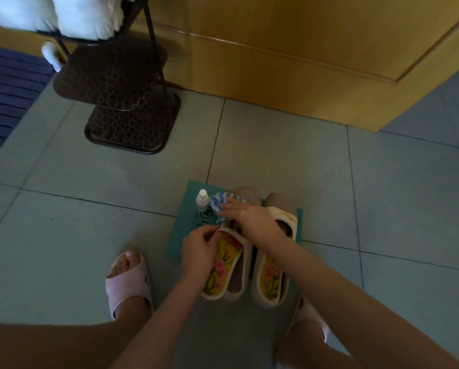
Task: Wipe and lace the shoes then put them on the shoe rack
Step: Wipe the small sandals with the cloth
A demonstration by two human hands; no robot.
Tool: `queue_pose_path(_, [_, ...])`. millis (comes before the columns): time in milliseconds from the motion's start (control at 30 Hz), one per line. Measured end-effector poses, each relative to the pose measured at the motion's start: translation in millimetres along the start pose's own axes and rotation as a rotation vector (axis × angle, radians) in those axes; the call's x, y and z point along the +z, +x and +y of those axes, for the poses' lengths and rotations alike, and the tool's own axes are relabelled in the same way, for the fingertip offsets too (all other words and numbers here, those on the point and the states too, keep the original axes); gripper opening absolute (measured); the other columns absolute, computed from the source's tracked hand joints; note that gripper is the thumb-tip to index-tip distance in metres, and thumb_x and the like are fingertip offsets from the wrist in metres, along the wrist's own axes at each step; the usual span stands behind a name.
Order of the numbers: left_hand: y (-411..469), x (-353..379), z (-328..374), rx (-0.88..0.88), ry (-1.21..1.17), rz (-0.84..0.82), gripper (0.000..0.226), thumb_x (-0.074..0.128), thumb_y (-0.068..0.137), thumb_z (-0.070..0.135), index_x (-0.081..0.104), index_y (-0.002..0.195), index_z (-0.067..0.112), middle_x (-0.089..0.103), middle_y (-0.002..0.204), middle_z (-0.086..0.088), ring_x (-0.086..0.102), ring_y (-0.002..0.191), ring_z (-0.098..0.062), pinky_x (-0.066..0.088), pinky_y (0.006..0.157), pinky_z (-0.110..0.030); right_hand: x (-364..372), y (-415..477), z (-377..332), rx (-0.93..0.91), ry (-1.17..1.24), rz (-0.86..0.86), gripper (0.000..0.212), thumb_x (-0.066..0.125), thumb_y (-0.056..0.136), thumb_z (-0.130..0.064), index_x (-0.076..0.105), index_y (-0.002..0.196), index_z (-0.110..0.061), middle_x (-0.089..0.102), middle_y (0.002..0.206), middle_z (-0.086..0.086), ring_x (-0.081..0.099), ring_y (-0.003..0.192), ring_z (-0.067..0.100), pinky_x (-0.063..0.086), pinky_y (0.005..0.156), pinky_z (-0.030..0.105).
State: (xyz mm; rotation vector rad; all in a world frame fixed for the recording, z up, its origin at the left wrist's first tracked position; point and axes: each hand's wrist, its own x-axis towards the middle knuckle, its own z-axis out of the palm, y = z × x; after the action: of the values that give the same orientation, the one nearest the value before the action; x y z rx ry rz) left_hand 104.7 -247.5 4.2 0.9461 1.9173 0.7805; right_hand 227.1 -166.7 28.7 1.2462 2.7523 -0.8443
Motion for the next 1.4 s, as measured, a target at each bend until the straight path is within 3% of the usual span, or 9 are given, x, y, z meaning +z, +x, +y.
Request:
queue_pose_path(100, [-2,-1,0,0.010,0.002,-0.001,0.021,0.059,0.089,0.019,0.070,0.106,0.014,0.070,0.099,-0.002,0.060,0.084,-0.009,0.044,0.075,-0.021,-17,4,19,-0.078,-0.139,0.048,0.039,0.051,0.083,-0.001,0.065,0.118,-0.009,0.054,0.135,0.011,0.049,0.127,0.026,0.047,0.099,0.036])
queue_pose_path(233, [-1,0,1,-0.009,-0.005,-0.003,0.022,0.059,0.089,0.021,0.069,0.108,0.015,0.070,0.102,-0.002,0.062,0.090,-0.012,0.049,0.080,-0.026,-25,19,27,0.141,-0.100,0.059,0.053,0.045,0.084,0.009,0.054,0.131,-0.014,0.039,0.148,0.005,0.033,0.138,0.019,0.031,0.110,0.033])
queue_pose_path(400, [-1,0,-1,-0.003,-0.024,0.000,0.021,0.059,0.089,0.022,0.070,0.106,0.015,0.071,0.099,-0.002,0.062,0.086,-0.011,0.049,0.077,-0.025,5,23,11,-0.096,-0.065,-0.012,0.022,0.062,0.066,0.004,0.074,0.083,-0.002,0.071,0.100,0.018,0.066,0.095,0.035,0.056,0.078,0.045])
queue_pose_path(467, [0,0,-2,-0.006,-0.006,0.006,0.020,0.059,0.089,0.023,0.070,0.104,0.015,0.071,0.098,-0.003,0.062,0.084,-0.012,0.048,0.076,-0.026,8,16,8,-0.197,-0.110,-0.089,0.018,0.061,0.068,0.002,0.074,0.080,-0.003,0.072,0.096,0.017,0.067,0.094,0.035,0.055,0.081,0.047])
queue_pose_path(733, [-2,-1,-1,0.015,-0.030,-0.006,0.022,0.059,0.089,0.022,0.069,0.108,0.016,0.070,0.099,0.001,0.061,0.085,-0.008,0.047,0.074,-0.020,-33,19,35,0.023,-0.107,-0.016,0.046,0.051,0.084,0.006,0.056,0.127,-0.006,0.043,0.142,0.015,0.037,0.136,0.028,0.029,0.113,0.037])
queue_pose_path(900, [-1,-1,-4,0.010,-0.044,-0.016,0.022,0.060,0.089,0.022,0.069,0.109,0.016,0.069,0.100,0.002,0.061,0.087,-0.007,0.044,0.073,-0.016,-33,12,40,0.191,-0.091,0.108,0.041,0.048,0.090,0.001,0.053,0.130,-0.007,0.043,0.144,0.015,0.036,0.136,0.026,0.026,0.110,0.030])
queue_pose_path(1067, [1,-2,-7,-0.002,-0.058,-0.028,0.022,0.060,0.089,0.022,0.069,0.109,0.016,0.068,0.100,0.002,0.060,0.088,-0.008,0.045,0.075,-0.019,-32,2,35,0.421,0.350,0.316,0.036,0.048,0.095,-0.004,0.052,0.131,-0.005,0.050,0.136,0.015,0.049,0.123,0.023,0.028,0.095,0.010])
queue_pose_path(1167, [0,-2,-6,0.009,-0.075,-0.042,0.022,0.060,0.089,0.020,0.068,0.109,0.016,0.067,0.097,0.004,0.059,0.085,-0.006,0.042,0.068,-0.012,-14,0,27,0.376,0.337,0.157,0.044,0.047,0.092,0.004,0.048,0.134,-0.007,0.034,0.148,0.014,0.033,0.137,0.022,0.019,0.111,0.021])
queue_pose_path(1400, [0,-2,-6,0.012,-0.088,-0.046,0.022,0.059,0.089,0.019,0.068,0.109,0.016,0.066,0.095,0.006,0.060,0.087,-0.007,0.044,0.072,-0.016,10,-22,8,0.471,0.309,0.283,0.052,0.040,0.090,0.009,0.046,0.137,-0.012,0.037,0.148,0.006,0.030,0.139,0.020,0.018,0.114,0.025])
